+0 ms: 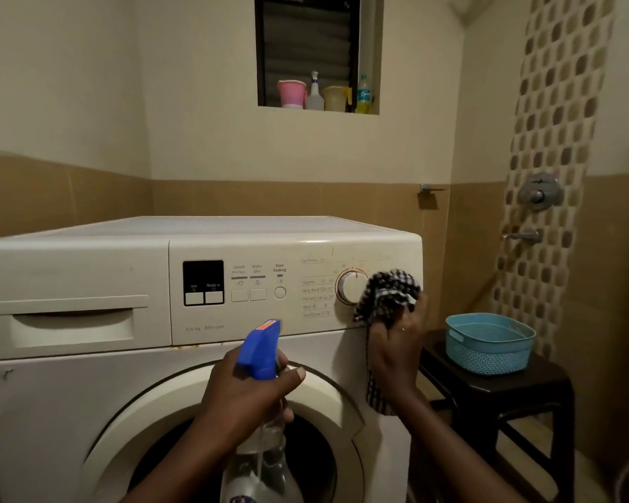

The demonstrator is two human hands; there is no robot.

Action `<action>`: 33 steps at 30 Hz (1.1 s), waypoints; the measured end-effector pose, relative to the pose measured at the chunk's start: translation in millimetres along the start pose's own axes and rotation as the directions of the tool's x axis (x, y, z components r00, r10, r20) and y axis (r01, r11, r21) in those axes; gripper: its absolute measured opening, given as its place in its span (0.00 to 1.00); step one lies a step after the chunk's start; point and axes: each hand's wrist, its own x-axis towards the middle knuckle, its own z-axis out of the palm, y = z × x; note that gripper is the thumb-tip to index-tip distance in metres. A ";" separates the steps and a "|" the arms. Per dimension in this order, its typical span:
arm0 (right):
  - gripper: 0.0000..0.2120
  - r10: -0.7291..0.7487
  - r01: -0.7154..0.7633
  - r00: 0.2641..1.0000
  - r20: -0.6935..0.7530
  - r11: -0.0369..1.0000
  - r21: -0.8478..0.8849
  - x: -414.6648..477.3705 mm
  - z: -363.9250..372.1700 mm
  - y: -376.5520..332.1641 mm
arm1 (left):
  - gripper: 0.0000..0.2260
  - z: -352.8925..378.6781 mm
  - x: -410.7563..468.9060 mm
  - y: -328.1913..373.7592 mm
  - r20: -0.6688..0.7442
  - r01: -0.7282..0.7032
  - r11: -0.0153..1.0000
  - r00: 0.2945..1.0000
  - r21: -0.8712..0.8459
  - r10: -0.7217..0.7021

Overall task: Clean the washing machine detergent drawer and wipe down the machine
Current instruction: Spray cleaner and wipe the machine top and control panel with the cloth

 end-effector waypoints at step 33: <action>0.18 0.115 -0.125 0.990 -0.081 0.984 -0.130 9.1 17.3 -14.0 | 0.11 18.3 8.8 7.2 -0.001 -0.013 0.999 1.000 -0.052 0.013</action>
